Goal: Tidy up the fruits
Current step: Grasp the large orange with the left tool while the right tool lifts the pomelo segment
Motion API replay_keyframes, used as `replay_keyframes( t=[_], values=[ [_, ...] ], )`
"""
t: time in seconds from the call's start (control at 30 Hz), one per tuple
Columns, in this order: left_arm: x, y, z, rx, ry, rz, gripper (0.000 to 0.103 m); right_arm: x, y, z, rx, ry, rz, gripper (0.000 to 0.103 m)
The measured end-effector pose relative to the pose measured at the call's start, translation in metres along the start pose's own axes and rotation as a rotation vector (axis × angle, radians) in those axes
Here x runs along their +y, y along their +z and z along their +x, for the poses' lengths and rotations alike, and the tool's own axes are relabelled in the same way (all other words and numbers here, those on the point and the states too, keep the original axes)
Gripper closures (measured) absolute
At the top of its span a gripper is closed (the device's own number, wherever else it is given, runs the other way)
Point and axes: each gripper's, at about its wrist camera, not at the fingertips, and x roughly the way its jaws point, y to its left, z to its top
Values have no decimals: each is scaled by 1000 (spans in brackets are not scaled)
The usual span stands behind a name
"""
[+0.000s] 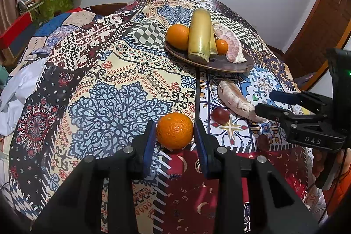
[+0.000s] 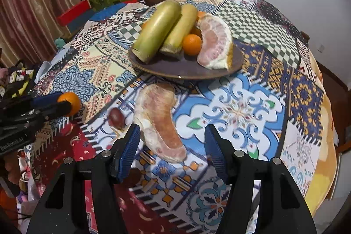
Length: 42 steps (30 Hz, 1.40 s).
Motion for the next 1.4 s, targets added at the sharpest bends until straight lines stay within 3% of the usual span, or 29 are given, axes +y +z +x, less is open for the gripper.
replay_keyframes(
  t=[0.27,0.43,0.57,1.03,1.33,1.4],
  values=[
    [1,-1,4,9,0,3,68,18,15,31,37,9,-45,46],
    [6,-1,6,12,-4,-10,68,7,8,35,47,82,13,46],
    [6,1,8,9,-5,-14,68,-1,-3,28,48,95,15,56],
    [-4,0,6,12,-12,7,68,-16,-28,-7,49,23,-52,57],
    [-13,2,1,6,-8,24,68,-10,-20,14,47,14,-51,55],
    [-14,3,-1,2,-6,29,68,-11,-20,12,37,14,-40,60]
  ],
)
